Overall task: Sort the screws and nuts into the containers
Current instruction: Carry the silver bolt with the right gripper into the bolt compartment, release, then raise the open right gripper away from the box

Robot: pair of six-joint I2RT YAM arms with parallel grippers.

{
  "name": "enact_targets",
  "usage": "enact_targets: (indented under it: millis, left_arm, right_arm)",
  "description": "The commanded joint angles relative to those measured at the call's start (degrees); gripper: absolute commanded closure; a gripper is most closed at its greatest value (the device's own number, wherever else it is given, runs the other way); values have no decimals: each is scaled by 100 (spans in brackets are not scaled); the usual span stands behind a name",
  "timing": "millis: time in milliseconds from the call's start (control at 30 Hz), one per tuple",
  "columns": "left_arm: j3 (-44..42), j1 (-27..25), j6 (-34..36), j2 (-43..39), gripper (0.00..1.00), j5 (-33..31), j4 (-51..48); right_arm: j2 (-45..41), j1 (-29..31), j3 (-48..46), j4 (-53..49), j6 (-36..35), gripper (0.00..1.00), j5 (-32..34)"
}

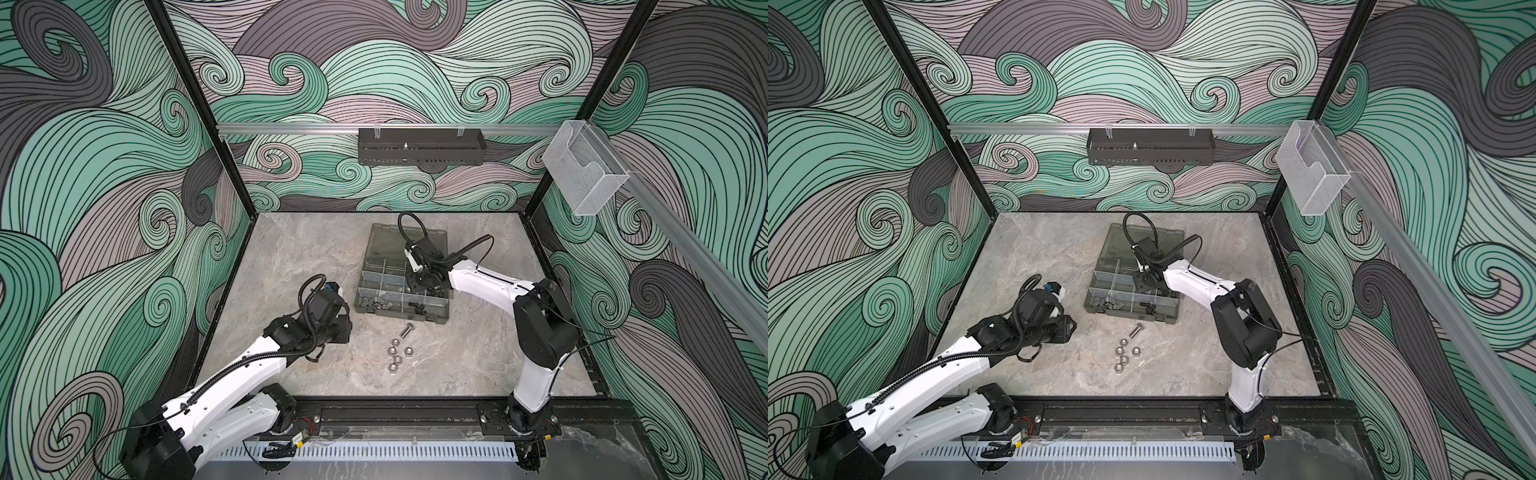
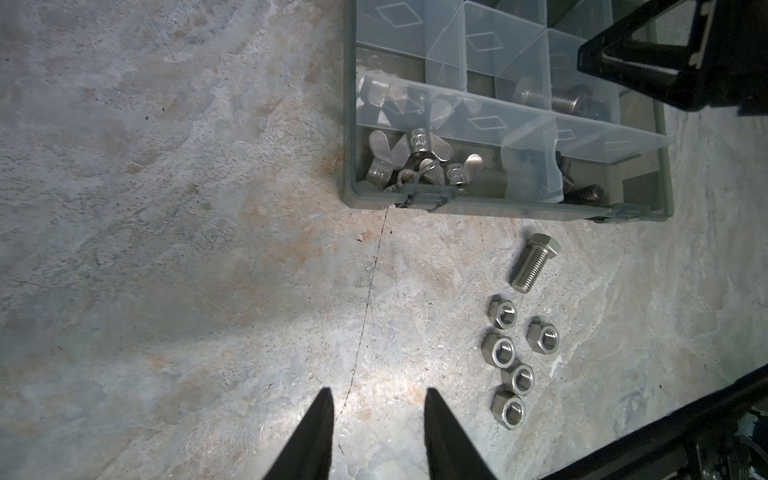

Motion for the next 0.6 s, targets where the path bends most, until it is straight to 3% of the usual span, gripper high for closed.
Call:
enact_targets:
  millis: [0,567]
  left_arm:
    - [-18,30,-71,-115,60,60,-140]
    - [-80,25,-76,-49,60,265,30]
  right_arm:
    - [-91,-26,122,-20,94,60,5]
    - [-1399,-64,-699,-29,275,59,-65]
